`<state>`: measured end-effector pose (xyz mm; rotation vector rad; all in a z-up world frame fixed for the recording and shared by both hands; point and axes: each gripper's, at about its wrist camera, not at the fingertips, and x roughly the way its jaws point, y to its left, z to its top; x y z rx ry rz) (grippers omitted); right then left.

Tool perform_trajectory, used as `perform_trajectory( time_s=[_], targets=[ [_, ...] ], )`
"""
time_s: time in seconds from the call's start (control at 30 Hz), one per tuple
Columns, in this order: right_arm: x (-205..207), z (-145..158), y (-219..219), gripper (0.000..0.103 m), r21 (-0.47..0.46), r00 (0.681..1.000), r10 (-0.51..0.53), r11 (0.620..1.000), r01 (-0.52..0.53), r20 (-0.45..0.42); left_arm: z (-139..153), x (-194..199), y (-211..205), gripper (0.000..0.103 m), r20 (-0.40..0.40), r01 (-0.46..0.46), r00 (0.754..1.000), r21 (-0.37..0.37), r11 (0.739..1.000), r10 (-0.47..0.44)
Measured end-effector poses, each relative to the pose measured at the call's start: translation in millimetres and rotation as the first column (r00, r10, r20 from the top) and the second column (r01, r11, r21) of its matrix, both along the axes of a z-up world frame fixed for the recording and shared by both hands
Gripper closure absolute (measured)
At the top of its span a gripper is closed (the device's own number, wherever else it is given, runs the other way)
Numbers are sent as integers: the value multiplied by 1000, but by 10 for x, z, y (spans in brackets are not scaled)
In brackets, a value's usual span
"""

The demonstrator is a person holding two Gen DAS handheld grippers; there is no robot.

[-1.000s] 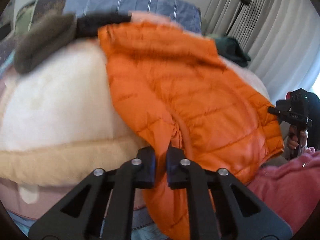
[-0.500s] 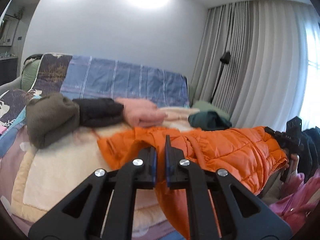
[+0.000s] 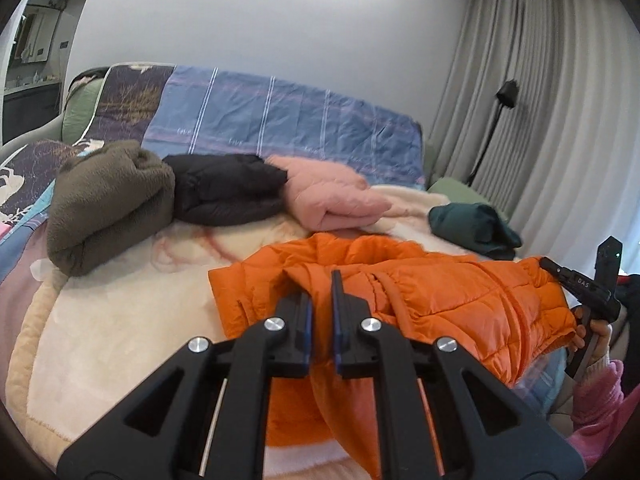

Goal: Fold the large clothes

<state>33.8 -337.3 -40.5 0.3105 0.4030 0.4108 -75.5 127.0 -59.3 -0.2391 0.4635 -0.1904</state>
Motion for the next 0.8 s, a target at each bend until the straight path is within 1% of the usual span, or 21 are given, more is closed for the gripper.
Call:
perform_trajectory(
  time_s=[0.17, 0.3, 0.43, 0.53, 0.57, 0.6, 0.63, 0.67, 0.7, 0.73, 0.77, 0.8],
  targets=[
    [375, -311, 84, 101, -41, 995, -35, 999, 31, -92, -305, 509, 24, 94, -102, -32, 994, 27, 999, 34],
    [581, -531, 133, 100, -82, 989, -49, 996, 37, -143, -583, 758, 40, 93, -175, -50, 983, 34, 998, 55],
    [693, -744, 176, 100, -101, 982, -52, 994, 34, -179, -790, 888, 38, 89, -206, -61, 976, 33, 998, 66],
    [702, -820, 172, 94, -87, 980, -44, 996, 27, -194, -849, 887, 59, 88, -207, -64, 976, -8, 998, 61],
    [677, -807, 174, 91, -82, 979, -42, 996, 27, -198, -850, 882, 81, 85, -207, -67, 976, -30, 997, 59],
    [673, -799, 157, 86, -76, 979, -39, 997, 24, -202, -838, 863, 93, 82, -207, -67, 977, -47, 997, 56],
    [660, -775, 136, 82, -69, 979, -37, 997, 23, -201, -824, 846, 114, 72, -204, -65, 978, -66, 996, 50],
    [619, -726, 94, 72, -51, 980, -33, 998, 24, -195, -784, 795, 134, 59, -193, -60, 980, -94, 994, 41],
    [580, -679, 59, 63, -34, 982, -33, 999, 27, -186, -736, 737, 137, 51, -179, -57, 983, -110, 992, 37],
    [504, -606, 4, 61, -6, 986, -32, 999, 32, -166, -671, 653, 142, 40, -155, -58, 987, -118, 991, 40],
    [447, -549, -31, 60, 10, 988, -26, 1000, 28, -155, -620, 596, 131, 35, -138, -61, 989, -116, 991, 44],
    [378, -492, -67, 60, 24, 989, -17, 1000, 20, -144, -556, 508, 125, 35, -116, -57, 992, -111, 992, 44]
  ],
)
